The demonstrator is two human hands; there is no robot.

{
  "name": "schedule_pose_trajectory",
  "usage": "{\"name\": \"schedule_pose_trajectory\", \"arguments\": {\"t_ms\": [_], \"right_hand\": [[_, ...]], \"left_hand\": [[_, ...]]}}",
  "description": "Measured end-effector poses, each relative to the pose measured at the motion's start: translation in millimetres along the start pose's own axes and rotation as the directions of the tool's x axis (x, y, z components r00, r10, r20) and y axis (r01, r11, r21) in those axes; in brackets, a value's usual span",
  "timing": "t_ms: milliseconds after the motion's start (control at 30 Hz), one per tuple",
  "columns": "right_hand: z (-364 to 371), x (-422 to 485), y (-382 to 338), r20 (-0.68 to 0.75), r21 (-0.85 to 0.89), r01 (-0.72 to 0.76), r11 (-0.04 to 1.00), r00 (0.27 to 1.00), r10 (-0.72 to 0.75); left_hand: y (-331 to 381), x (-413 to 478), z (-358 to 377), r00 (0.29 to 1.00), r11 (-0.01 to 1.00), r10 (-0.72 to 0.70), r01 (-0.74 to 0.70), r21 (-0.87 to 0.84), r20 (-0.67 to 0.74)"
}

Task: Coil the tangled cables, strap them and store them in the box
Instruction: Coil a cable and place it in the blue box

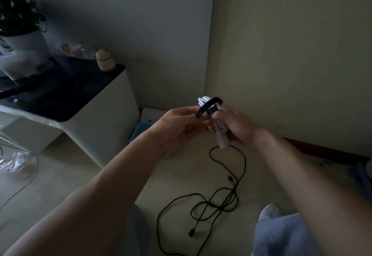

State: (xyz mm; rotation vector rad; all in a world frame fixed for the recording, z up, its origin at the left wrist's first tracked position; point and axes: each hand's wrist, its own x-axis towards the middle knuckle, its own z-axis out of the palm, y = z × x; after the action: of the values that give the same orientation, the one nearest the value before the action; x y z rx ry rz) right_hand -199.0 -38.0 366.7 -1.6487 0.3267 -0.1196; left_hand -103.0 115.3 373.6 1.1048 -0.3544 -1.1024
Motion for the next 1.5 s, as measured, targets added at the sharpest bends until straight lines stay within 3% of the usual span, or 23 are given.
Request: {"name": "schedule_pose_trajectory", "arguments": {"t_ms": [367,633,800,1000,1167,1333,1400,1500], "right_hand": [[2,-1,3,0.108,0.026,-0.010,1.000,0.994,0.007],[9,3,7,0.016,-0.127,-0.056,0.990,0.998,0.058],[11,5,14,0.018,-0.133,0.001,0.991,1.000,0.002],[17,4,11,0.012,-0.094,-0.072,0.993,0.997,0.074],[14,3,14,0.092,-0.013,-0.065,0.998,0.994,0.066],[8,9,15,0.015,-0.122,-0.128,0.984,0.991,0.130],[2,8,11,-0.106,-0.224,-0.087,0.971,0.992,0.065],[-6,1,6,-0.159,-0.436,0.131,0.890,0.963,-0.219]], "left_hand": [[-8,-1,12,1.000,0.999,0.011,-0.012,-0.051,-0.012],[-13,2,19,0.990,0.995,-0.008,-0.006,-0.099,-0.140],[-18,7,22,0.972,0.994,0.016,-0.042,-0.103,-0.234],[-19,8,22,0.953,0.989,0.085,-0.116,-0.090,-0.291],[-19,8,22,0.939,0.993,0.083,-0.106,-0.053,-0.333],[-19,9,20,0.927,0.996,0.064,-0.080,-0.027,-0.370],[-18,8,20,0.922,0.997,0.056,-0.072,-0.028,-0.384],[-18,9,19,0.912,0.997,0.057,-0.076,-0.030,-0.406]]}}
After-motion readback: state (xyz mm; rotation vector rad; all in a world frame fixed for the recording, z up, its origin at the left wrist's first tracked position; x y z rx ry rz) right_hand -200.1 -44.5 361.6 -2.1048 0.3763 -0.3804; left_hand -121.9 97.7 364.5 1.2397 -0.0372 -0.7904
